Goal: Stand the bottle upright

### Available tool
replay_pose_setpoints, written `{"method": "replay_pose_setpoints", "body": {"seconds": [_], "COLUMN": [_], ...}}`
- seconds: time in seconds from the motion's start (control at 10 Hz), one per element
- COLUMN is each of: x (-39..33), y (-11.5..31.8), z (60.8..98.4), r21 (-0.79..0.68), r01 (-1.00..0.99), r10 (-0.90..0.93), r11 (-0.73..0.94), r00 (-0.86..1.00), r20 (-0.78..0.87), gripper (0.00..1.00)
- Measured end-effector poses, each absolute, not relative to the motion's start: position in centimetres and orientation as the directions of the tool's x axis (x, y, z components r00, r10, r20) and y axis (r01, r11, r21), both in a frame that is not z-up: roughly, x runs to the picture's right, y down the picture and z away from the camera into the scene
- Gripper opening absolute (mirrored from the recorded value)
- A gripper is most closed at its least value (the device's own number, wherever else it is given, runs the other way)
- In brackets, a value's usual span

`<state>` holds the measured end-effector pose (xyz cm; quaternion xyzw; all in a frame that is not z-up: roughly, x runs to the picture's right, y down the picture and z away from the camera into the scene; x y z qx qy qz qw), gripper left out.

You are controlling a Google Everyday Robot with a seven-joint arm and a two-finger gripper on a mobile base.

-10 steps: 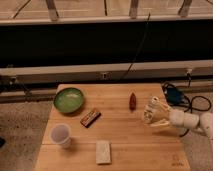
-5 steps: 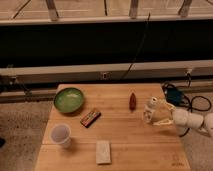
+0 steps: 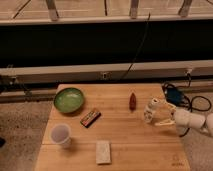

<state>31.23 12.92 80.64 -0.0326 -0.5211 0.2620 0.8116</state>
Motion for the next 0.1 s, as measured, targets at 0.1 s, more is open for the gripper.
{"method": "replay_pose_setpoints", "body": {"seconds": [0.1], "x": [30.64], "y": [12.94], "z": [80.71], "r21": [-0.325], "r01": [-0.393], "r10": [0.459], "r11": [0.86], "r00": [0.319], "r20": [0.829], "gripper": [0.74]}}
